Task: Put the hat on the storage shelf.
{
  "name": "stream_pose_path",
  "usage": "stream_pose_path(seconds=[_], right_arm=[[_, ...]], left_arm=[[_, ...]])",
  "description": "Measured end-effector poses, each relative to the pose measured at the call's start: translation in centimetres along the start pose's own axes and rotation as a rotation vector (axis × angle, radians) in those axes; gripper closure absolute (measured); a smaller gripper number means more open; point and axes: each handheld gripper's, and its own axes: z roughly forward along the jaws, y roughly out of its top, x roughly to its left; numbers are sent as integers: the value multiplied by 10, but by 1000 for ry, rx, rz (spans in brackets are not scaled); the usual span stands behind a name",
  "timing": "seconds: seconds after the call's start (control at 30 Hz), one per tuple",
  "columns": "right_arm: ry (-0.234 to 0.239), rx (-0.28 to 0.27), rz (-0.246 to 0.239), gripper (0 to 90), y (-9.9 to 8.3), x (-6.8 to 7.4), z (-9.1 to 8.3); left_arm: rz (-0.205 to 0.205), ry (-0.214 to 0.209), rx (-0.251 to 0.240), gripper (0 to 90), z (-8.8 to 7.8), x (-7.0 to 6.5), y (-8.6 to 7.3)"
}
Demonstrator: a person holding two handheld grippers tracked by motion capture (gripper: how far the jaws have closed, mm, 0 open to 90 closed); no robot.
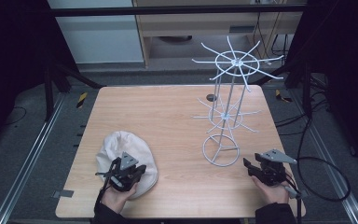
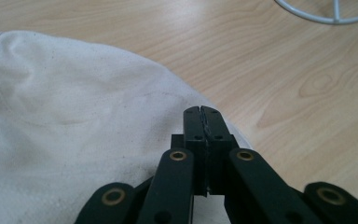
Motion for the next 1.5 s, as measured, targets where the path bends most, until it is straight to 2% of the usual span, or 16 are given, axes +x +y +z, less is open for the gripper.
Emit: stream_pose_path(seconds=[0.2,0.27,0.3,0.33,0.37,0.47,0.5,0.53,0.63,0.77,0.8,0.83,0.9,1.03,1.2,1.5], right_arm=[[1,4,-1,473,0,0,0],[2,3,2,473,0,1,0],[0,-1,0,472,0,0,0],[0,-1,0,472,0,0,0],[0,-1,-1,471,0,0,0],[1,1,6,468,0,0,0],[1,1,7,467,0,0,0],[1,1,7,467,0,0,0],[1,0,3,465,0,-1,0],[1,6,5,461,0,-1,1],[1,6,7,461,0,-1,0],[5,8,17,460,0,0,0],[5,6,14,459,1,-1,-1],[1,4,7,456,0,-1,0],[1,3,8,450,0,-2,0],[4,7,11,445,0,-1,1]], left_arm=[[-3,-10,-23,900,-11,2,-8],[-4,-17,-46,899,-17,1,-6],[-2,-21,-85,895,-26,-1,-1],[-2,-21,-85,879,-26,-1,-1],[-3,-20,-108,879,-31,-2,2],[-7,6,-162,825,-48,1,11],[-28,39,-199,759,-58,7,16],[-28,39,-199,716,-58,7,16],[-82,92,-229,671,-73,24,20],[-138,156,-218,545,-79,43,20],[-158,168,-212,519,-79,48,18],[-190,201,-203,482,-78,58,15],[-204,211,-189,429,-76,62,13],[-247,263,-146,367,-67,74,5],[-283,253,-126,302,-58,77,-1],[-285,258,-90,270,-38,76,-5]])
